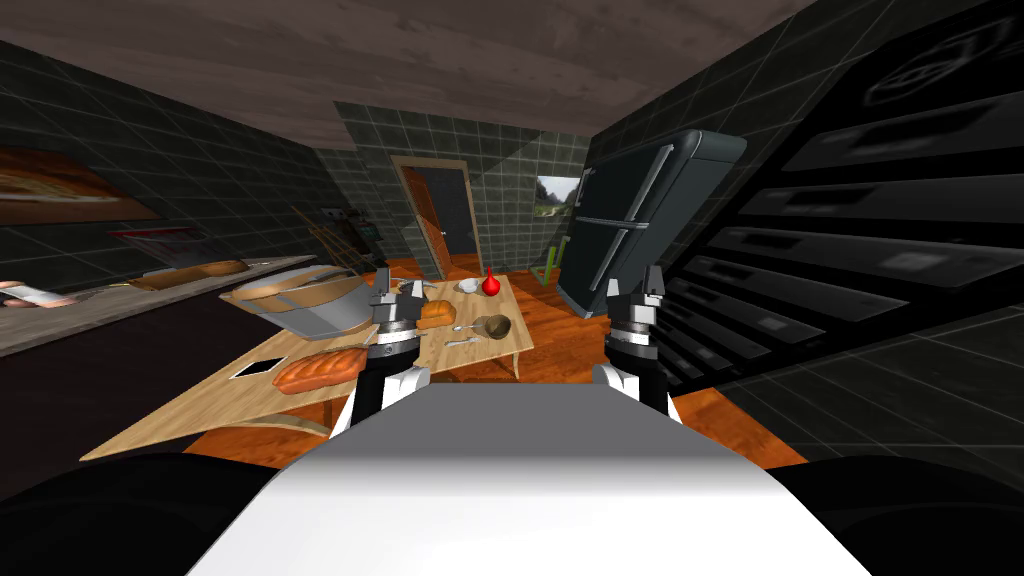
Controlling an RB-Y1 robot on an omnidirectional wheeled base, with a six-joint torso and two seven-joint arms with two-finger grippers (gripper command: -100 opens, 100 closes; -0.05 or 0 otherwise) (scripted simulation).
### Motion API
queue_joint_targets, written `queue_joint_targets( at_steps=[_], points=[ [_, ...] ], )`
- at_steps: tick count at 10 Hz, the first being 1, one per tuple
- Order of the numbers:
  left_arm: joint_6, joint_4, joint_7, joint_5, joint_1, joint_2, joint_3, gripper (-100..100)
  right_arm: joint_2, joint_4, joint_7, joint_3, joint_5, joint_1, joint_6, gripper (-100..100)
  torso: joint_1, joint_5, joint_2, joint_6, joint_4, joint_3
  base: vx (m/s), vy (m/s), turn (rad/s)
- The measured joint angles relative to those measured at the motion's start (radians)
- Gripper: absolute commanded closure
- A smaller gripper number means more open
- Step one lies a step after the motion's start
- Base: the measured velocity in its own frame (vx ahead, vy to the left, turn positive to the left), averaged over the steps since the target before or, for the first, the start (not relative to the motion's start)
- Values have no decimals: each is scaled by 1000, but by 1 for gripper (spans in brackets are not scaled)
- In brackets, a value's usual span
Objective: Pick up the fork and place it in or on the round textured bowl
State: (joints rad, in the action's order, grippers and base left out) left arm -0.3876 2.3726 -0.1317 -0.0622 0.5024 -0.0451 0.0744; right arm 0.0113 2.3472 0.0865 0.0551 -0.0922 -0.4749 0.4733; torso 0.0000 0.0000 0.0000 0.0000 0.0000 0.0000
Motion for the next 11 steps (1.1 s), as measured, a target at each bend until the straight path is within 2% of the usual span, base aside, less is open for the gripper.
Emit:
queue_joint_targets(
  at_steps=[3, 6, 8, 9, 11],
  points=[
    [58, -34, 15, 2, 2, -51, 14, -100, 0, 0, 0, 0, 0, 0, 0, 0, -1, 0, 1, 0, 0, 1, -16, -21, -66],
    [152, -83, 49, 14, -12, -88, 27, -100, 0, 0, 0, 0, 0, 0, 0, 0, -2, 0, 1, 0, 0, 1, -20, -29, -52],
    [193, -121, 49, 6, -18, -121, 58, -100, 0, 0, 0, 0, 0, 0, 0, 0, -1, 0, 1, 0, 0, 1, -21, -28, -68],
    [213, -162, 58, 9, -31, -137, 68, -100, 0, 0, 0, 0, 0, 0, 0, 0, -2, 0, 1, 0, 0, 1, -18, -25, -31],
    [268, -172, 65, 6, -27, -164, 91, -100, 0, 0, 0, 0, 0, 0, 0, 0, -1, 0, 1, 0, 0, 1, -15, -21, -41]
  ],
)
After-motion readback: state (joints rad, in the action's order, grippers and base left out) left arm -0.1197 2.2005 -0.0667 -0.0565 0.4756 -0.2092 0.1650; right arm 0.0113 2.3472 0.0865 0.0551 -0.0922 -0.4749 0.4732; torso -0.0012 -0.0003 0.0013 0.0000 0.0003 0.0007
